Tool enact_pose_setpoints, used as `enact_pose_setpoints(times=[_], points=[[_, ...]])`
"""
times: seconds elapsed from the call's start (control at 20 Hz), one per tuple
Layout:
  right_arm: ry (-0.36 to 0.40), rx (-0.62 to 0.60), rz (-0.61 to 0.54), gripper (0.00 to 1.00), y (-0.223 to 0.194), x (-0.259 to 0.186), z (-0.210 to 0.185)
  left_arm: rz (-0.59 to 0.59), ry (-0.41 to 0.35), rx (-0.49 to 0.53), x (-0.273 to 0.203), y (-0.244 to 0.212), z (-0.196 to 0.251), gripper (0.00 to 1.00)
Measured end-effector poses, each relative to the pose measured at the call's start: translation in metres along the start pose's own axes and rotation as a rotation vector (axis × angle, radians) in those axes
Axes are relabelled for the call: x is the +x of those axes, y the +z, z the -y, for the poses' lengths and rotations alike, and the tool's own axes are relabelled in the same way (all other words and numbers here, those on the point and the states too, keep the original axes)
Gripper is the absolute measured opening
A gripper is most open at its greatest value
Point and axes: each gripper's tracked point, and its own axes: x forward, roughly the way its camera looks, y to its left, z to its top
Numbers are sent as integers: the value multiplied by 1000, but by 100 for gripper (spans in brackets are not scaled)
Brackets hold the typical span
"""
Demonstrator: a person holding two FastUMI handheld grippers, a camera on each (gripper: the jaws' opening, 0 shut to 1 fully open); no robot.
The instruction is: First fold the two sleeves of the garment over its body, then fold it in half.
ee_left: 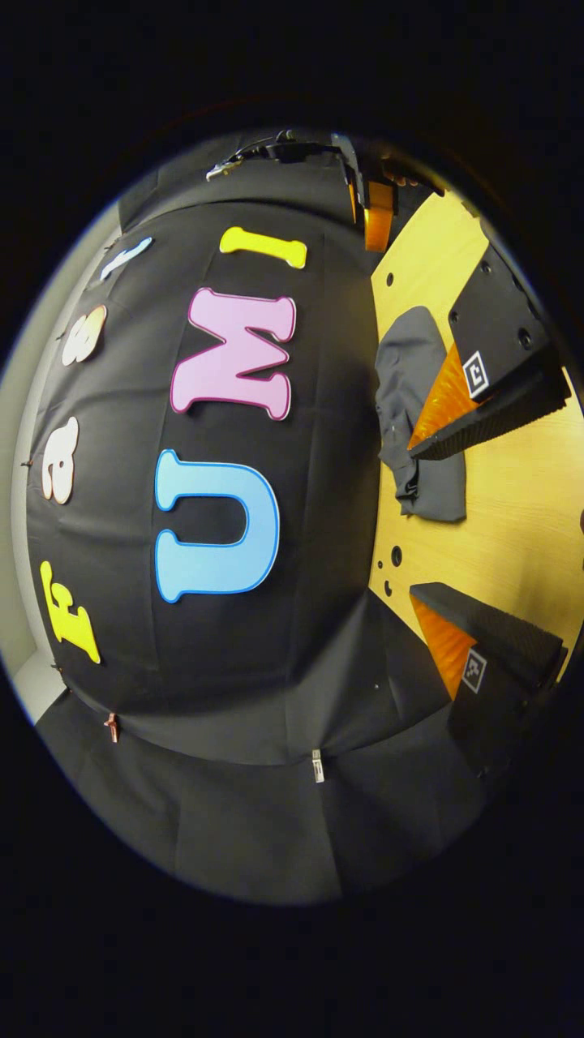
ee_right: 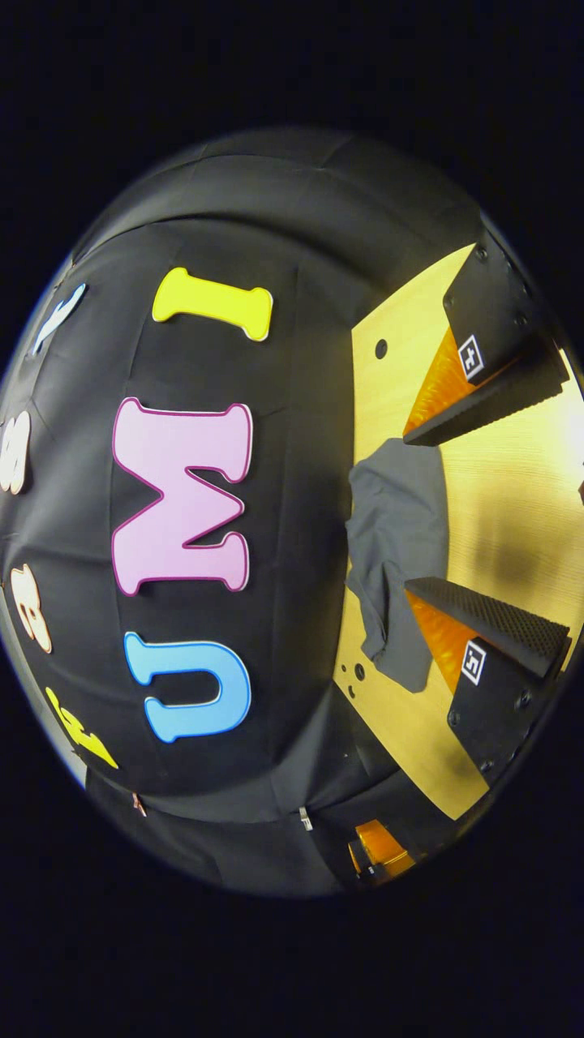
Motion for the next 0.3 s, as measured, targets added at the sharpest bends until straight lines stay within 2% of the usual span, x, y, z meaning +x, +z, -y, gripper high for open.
enact_pose_setpoints(times=[0.1,0.3], points=[[1,8,-23,100,-18,-18,-6,-10,2,5,-17,-10,1,96],[6,4,-104,100,-63,-45,-10,-70,-66,16,-39,-45,22,95]])
